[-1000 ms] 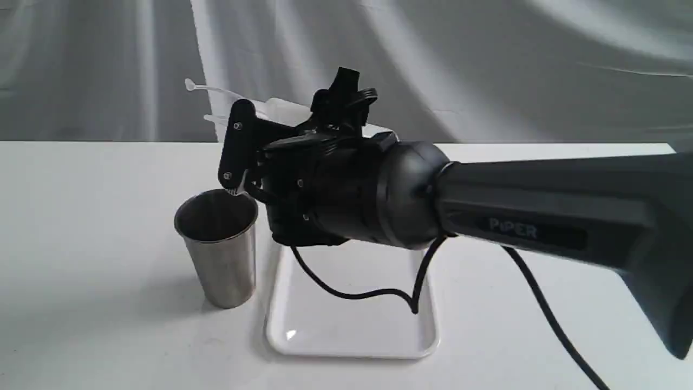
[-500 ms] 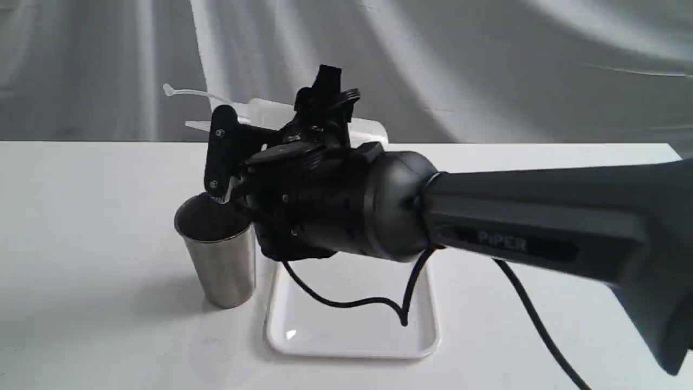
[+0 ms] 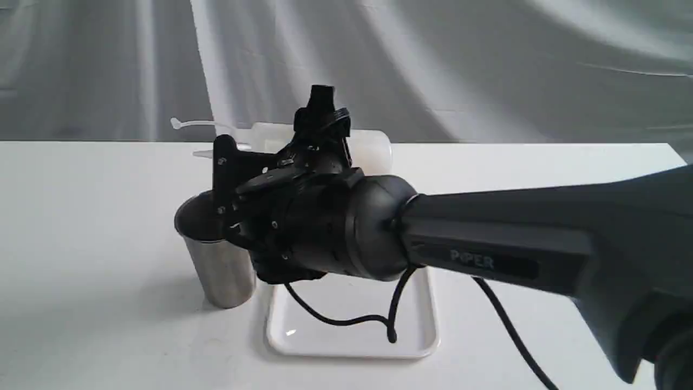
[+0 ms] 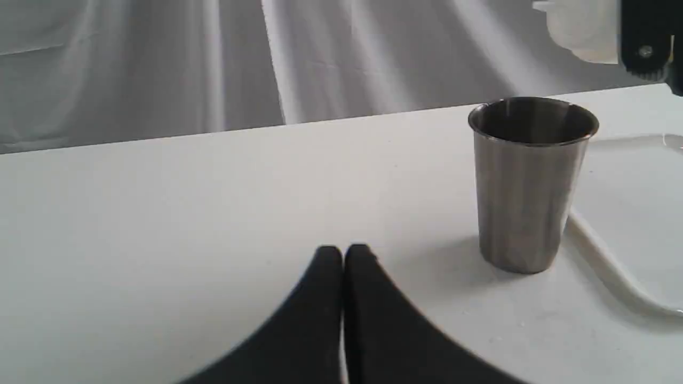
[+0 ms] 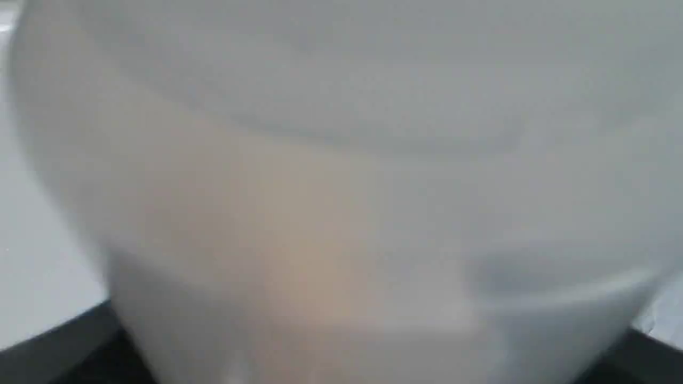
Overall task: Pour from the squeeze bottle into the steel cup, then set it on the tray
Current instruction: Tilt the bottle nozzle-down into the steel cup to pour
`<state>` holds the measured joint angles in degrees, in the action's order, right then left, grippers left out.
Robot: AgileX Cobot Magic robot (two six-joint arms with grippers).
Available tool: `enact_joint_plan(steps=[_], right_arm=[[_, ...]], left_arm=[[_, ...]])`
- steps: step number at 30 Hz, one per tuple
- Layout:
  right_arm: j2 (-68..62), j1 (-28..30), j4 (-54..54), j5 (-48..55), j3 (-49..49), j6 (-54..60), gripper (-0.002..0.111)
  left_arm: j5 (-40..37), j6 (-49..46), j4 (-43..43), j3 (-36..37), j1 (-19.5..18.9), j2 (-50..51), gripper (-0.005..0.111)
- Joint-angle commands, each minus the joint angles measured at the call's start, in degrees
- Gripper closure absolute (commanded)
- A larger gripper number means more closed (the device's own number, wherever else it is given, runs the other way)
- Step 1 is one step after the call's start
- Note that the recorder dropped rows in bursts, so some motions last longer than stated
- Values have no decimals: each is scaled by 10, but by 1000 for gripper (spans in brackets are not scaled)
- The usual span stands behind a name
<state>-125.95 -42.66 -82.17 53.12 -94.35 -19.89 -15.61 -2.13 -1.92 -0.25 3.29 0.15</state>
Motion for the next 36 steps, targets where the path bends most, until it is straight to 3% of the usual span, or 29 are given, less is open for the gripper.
enact_joint_plan(steps=[1, 17, 36], right_arm=[[7, -1, -24, 19, -4, 3, 102], [7, -2, -13, 18, -4, -7, 102], [7, -2, -127, 35, -4, 51, 102]], left_arm=[[4, 1, 0, 3, 3, -1, 107], [4, 1, 0, 3, 3, -1, 107], [4, 0, 0, 3, 3, -1, 107]])
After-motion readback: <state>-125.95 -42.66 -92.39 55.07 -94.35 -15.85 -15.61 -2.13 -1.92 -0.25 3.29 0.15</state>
